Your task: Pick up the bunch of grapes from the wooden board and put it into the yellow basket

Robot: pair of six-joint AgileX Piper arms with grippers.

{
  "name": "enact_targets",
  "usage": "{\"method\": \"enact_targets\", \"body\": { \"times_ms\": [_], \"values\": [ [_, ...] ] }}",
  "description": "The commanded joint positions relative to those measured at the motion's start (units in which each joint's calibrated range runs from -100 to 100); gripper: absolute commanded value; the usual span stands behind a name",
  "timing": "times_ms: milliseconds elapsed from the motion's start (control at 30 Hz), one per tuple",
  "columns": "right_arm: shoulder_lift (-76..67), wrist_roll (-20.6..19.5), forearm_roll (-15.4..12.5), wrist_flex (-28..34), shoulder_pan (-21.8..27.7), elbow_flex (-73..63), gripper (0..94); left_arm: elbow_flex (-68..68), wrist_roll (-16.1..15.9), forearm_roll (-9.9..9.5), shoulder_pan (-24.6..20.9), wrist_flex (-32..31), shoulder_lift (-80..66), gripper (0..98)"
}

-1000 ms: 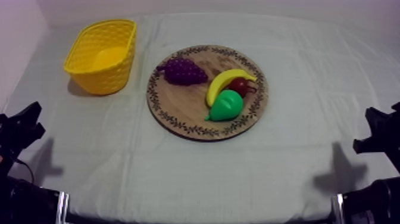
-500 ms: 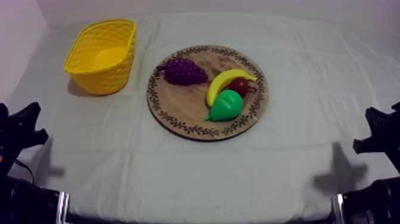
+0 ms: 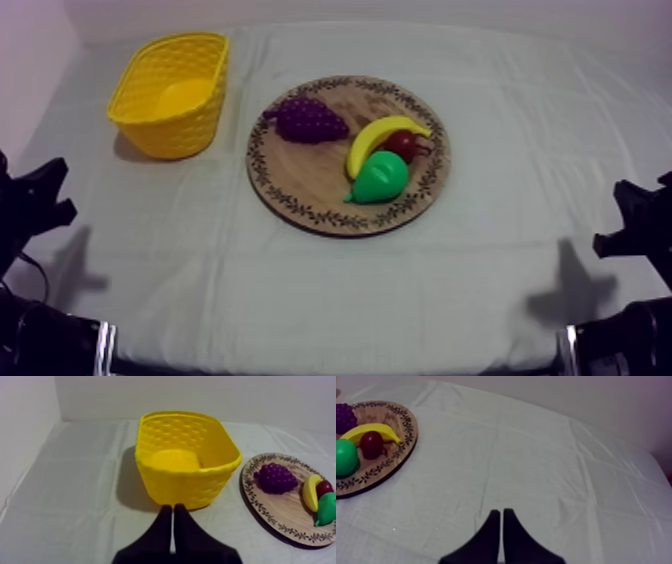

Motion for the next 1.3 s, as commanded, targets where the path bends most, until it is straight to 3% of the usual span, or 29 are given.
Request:
{"method": "enact_targets", "body": {
  "times_ms": [0,267,533,900,1267],
  "values": [
    [-0.02,0.00,0.01,-0.01,0.01,-0.01,0.5,-3.65,-0.20,-0.09,0.28,-0.94,5.25,0.0],
    [-0.02,0.00,0.01,-0.01,0.01,-0.01,0.5,-16.13,-0.47,-0.05,3.00,-5.59,19.70,0.0],
    [-0.02,0.00,0.01,-0.01,0.01,-0.01,0.5,-27.48,-1.51,-0.13,5.61,-4.99,28.48,0.0],
    [-0.02,0.00,0.01,-0.01,0.01,-0.01,0.5,-47.10,-5.19,-0.03,11.70,5.97,41.62,0.0],
    [-0.02,0.00,0.01,-0.01,0.01,-0.01,0.5,-71.38,-10.74,-0.03,16.40,23.92,58.53,0.0]
  ]
}}
